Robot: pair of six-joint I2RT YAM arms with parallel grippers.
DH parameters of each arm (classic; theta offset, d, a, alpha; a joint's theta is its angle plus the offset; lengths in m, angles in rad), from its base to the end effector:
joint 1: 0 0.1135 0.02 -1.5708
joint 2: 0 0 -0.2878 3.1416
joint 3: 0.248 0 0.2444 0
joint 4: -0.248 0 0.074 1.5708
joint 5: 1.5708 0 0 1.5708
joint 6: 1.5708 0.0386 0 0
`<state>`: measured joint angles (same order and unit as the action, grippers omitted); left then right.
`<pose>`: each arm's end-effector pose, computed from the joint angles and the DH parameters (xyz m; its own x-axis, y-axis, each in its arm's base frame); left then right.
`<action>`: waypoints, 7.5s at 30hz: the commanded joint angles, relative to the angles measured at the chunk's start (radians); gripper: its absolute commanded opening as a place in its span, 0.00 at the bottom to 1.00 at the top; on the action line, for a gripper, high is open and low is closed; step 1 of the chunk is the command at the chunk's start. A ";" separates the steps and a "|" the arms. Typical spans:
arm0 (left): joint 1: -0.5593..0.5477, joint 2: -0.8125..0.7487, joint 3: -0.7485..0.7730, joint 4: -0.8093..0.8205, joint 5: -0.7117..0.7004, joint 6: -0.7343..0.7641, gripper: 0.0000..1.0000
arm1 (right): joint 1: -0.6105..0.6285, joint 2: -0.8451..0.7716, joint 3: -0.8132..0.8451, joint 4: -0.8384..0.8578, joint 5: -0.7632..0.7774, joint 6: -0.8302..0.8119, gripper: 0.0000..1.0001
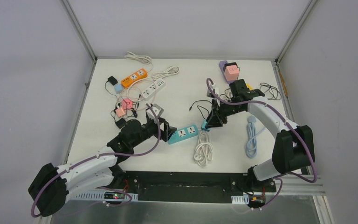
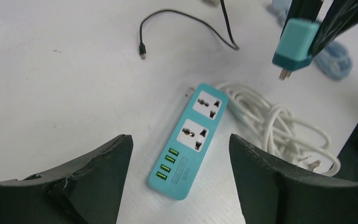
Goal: Pull the plug off the socket
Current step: Place the plug at the center of the board.
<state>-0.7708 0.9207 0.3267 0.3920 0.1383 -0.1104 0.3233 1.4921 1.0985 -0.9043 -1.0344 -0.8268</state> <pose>0.1295 -0.1332 0.2372 -0.2297 0.0710 -0.9707 0.7663 0.6280 -0.1354 0.2402 0.1155 0.2747 -0.3373 -0.5096 -0.7916 -0.9306 0.0532 0.3623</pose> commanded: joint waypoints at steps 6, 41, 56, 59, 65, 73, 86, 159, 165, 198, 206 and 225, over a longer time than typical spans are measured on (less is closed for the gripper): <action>0.008 -0.159 0.051 0.002 -0.082 -0.374 0.79 | -0.057 -0.036 -0.086 0.508 -0.157 0.740 0.00; -0.182 0.428 0.699 -0.424 -0.070 -0.076 0.82 | -0.061 0.122 -0.116 0.783 -0.174 1.559 0.00; -0.182 0.518 0.757 -0.441 -0.098 -0.061 0.81 | -0.046 0.134 -0.114 0.780 -0.184 1.558 0.00; -0.183 0.528 0.760 -0.442 -0.102 -0.061 0.81 | -0.044 0.135 -0.114 0.780 -0.185 1.558 0.00; -0.183 0.535 0.764 -0.443 -0.118 -0.066 0.74 | -0.043 0.138 -0.115 0.778 -0.182 1.557 0.00; -0.182 0.561 0.782 -0.451 -0.104 -0.072 0.64 | -0.041 0.142 -0.118 0.778 -0.182 1.554 0.01; -0.182 0.588 0.794 -0.457 -0.091 -0.088 0.00 | -0.038 0.137 -0.121 0.772 -0.184 1.541 0.24; 0.810 0.309 1.092 -1.244 -0.008 -0.056 0.00 | -0.191 -0.037 -0.117 0.502 -0.115 1.048 1.00; 0.855 0.388 1.050 -1.200 0.002 -0.038 0.00 | -0.190 -0.028 -0.117 0.495 -0.107 1.035 1.00; 1.068 0.818 0.953 -1.093 0.147 -0.027 0.18 | -0.190 -0.013 -0.124 0.468 -0.084 0.987 1.00; 1.068 0.823 0.962 -1.093 0.159 -0.048 0.41 | -0.191 -0.016 -0.126 0.456 -0.077 0.972 1.00; 1.070 0.448 0.922 -1.090 0.217 -0.065 0.63 | -0.191 -0.028 -0.125 0.399 -0.050 0.879 1.00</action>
<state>0.2901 1.5070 1.2758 -0.7174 0.2989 -0.1665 0.1390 1.4929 0.9451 -0.4831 -1.1034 0.1242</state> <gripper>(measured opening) 0.625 0.996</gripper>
